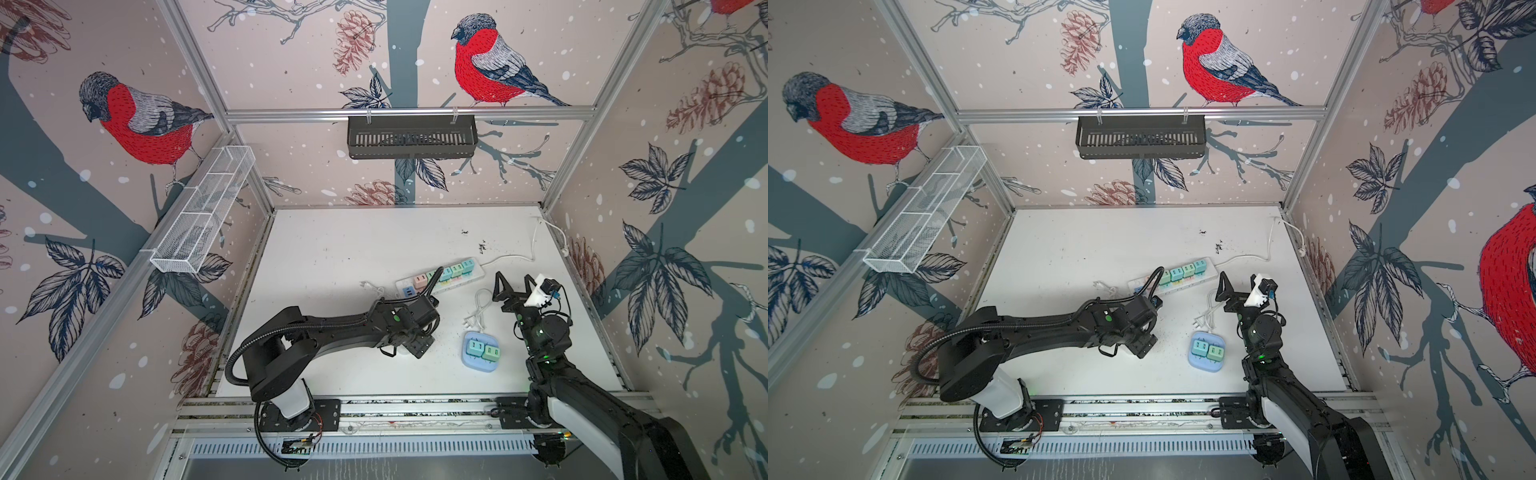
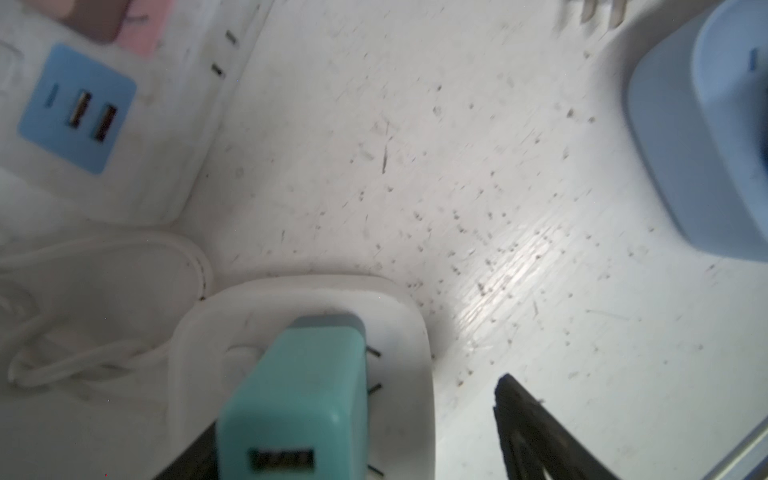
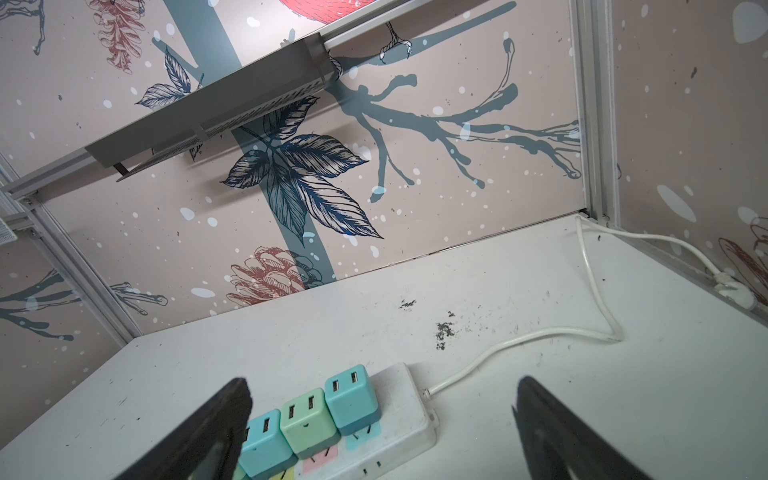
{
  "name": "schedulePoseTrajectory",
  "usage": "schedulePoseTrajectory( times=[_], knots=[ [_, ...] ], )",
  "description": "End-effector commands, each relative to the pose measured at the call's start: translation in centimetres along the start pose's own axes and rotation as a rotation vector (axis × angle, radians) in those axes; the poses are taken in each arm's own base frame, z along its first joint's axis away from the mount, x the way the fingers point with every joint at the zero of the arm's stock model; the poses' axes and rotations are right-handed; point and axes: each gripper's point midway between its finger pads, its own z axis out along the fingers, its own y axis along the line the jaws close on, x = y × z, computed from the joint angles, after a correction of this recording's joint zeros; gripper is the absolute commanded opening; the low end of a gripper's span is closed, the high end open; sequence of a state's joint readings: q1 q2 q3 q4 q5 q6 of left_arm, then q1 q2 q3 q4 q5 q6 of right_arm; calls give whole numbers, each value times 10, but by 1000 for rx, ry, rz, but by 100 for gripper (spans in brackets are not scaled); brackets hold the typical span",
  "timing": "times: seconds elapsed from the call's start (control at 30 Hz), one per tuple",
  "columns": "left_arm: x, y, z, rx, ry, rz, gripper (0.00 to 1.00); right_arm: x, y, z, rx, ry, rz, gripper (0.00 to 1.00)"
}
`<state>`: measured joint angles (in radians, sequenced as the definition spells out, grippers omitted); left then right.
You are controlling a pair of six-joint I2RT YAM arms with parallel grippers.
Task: Insert the plug
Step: 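Press the teal adapter down into the white square socket, then open and raise the left gripper off the teal adapter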
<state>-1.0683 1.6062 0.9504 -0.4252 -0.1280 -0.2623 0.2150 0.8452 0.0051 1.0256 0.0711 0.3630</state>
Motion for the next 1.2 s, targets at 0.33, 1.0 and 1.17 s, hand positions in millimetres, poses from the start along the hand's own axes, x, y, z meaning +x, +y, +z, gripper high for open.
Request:
schedulePoseTrajectory(
  times=[0.33,1.0,1.17],
  knots=[
    [-68,76,-149,-245,-606,-263,97,14,-14,-1,78,68,33,100],
    [52,277,-231,-805,-1209,-753,97,-124,-9,-31,208,-169,246,100],
    [63,300,-197,-847,-1101,-760,97,-132,-21,-26,303,-188,136,100]
  ],
)
